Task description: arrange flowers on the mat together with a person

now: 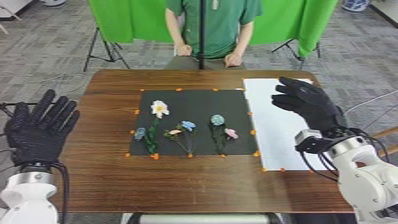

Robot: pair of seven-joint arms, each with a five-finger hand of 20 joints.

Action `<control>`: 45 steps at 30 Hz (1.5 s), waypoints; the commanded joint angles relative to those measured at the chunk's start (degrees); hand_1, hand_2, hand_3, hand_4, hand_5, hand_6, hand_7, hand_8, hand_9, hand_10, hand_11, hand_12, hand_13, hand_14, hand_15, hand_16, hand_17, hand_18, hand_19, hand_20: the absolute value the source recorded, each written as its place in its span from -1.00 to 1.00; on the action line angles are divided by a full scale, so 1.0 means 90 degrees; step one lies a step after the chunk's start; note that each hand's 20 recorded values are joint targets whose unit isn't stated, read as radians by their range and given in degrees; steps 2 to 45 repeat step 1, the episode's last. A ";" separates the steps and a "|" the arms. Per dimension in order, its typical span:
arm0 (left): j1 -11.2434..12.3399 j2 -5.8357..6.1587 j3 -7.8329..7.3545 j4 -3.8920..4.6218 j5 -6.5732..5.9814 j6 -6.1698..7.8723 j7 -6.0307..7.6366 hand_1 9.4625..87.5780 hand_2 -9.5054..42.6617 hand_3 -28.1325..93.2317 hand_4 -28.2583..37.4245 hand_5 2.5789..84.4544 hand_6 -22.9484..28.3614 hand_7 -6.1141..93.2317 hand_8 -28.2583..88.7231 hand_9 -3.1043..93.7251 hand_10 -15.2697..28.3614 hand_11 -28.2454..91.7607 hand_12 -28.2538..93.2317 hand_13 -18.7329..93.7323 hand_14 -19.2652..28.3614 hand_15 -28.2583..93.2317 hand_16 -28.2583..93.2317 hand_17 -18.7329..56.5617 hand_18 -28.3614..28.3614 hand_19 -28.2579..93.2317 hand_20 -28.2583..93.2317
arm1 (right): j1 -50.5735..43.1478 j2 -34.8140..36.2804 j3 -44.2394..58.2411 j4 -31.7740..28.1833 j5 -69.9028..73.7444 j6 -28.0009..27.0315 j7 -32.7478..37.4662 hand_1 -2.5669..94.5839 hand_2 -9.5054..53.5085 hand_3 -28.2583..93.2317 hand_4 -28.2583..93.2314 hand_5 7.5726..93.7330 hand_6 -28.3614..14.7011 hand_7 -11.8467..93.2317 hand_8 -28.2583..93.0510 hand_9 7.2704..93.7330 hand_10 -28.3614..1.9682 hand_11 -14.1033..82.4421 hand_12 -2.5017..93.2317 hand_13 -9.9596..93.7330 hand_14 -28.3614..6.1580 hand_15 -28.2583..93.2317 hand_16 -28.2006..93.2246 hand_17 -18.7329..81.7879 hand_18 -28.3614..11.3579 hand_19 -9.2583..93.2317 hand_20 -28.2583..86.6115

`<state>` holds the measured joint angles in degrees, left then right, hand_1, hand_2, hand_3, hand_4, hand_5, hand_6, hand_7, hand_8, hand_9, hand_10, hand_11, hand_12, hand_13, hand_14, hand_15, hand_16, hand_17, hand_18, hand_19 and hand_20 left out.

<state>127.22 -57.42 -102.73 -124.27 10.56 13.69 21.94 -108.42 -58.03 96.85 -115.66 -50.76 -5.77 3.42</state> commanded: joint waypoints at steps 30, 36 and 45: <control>0.0112 -0.0017 0.0003 -0.0008 -0.0039 -0.0024 0.0029 -0.70 -0.12 0.67 -1.00 0.04 0.18 -0.67 -0.67 -0.11 0.36 -0.24 -0.38 -0.18 0.41 -0.09 -0.63 -0.63 0.48 -0.02 -0.35 | -0.0031 0.0006 0.0033 -0.0023 -0.0026 -0.0102 -0.0047 -0.29 -0.93 0.70 -0.91 -0.16 0.17 -0.48 -0.70 -0.23 -0.17 -0.59 -0.56 -0.14 -0.13 -0.12 -0.12 -0.41 -0.43 0.11 -0.20; 0.0112 -0.0017 0.0003 -0.0008 -0.0039 -0.0024 0.0029 -0.70 -0.12 0.67 -1.00 0.04 0.18 -0.67 -0.67 -0.11 0.36 -0.24 -0.38 -0.18 0.41 -0.09 -0.63 -0.63 0.48 -0.02 -0.35 | -0.0031 0.0006 0.0033 -0.0023 -0.0026 -0.0102 -0.0047 -0.29 -0.93 0.70 -0.91 -0.16 0.17 -0.48 -0.70 -0.23 -0.17 -0.59 -0.56 -0.14 -0.13 -0.12 -0.12 -0.41 -0.43 0.11 -0.20; 0.0112 -0.0017 0.0003 -0.0008 -0.0039 -0.0024 0.0029 -0.70 -0.12 0.67 -1.00 0.04 0.18 -0.67 -0.67 -0.11 0.36 -0.24 -0.38 -0.18 0.41 -0.09 -0.63 -0.63 0.48 -0.02 -0.35 | -0.0031 0.0006 0.0033 -0.0023 -0.0026 -0.0102 -0.0047 -0.29 -0.93 0.70 -0.91 -0.16 0.17 -0.48 -0.70 -0.23 -0.17 -0.59 -0.56 -0.14 -0.13 -0.12 -0.12 -0.41 -0.43 0.11 -0.20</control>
